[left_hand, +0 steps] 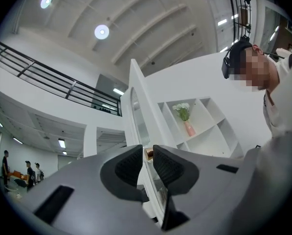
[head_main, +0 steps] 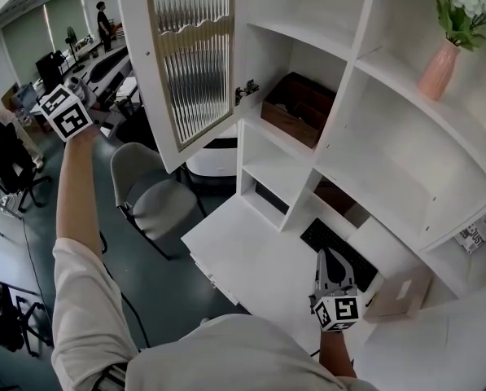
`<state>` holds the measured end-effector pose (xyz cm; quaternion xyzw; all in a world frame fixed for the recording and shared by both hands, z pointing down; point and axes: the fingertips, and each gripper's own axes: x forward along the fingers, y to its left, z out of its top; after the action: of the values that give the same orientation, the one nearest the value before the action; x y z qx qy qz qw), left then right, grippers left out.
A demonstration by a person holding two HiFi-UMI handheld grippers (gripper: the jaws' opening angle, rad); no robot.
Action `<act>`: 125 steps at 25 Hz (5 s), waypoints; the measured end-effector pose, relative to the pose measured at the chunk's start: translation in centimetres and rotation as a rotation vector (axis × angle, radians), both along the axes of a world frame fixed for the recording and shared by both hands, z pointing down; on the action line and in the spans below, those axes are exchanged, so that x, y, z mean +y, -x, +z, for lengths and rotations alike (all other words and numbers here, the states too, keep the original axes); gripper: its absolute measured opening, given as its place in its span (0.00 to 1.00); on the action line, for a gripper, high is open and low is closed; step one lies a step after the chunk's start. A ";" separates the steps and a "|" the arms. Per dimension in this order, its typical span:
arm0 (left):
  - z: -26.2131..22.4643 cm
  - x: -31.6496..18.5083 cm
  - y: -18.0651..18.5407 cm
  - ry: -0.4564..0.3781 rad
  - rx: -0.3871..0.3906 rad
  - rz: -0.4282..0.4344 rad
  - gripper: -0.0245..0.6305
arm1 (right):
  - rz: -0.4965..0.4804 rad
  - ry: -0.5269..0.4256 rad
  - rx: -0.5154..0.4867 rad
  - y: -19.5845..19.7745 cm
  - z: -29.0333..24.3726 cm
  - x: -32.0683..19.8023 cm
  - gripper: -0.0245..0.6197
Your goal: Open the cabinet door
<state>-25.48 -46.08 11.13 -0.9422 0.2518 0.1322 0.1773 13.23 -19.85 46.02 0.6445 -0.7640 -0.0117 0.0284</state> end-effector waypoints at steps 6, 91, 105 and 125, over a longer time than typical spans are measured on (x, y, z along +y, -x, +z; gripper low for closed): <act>-0.3 -1.9 1.9 0.034 0.056 -0.101 0.09 | 0.001 0.003 -0.009 -0.4 0.2 0.3 0.04; 30.9 15.3 4.0 0.338 0.046 -0.619 0.51 | -0.136 -0.065 0.040 4.3 -2.2 -2.3 0.04; 32.5 16.8 1.7 0.351 -0.002 -0.598 0.30 | -0.136 -0.064 0.036 4.1 -2.0 -2.2 0.04; 34.5 18.8 -0.6 0.381 -0.066 -0.587 0.04 | -0.152 -0.057 0.037 4.3 -1.8 -2.1 0.04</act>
<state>-24.90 -27.32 45.67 -0.8496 0.5261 -0.0043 0.0370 8.98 -21.96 44.22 0.5847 -0.8095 -0.0476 0.0230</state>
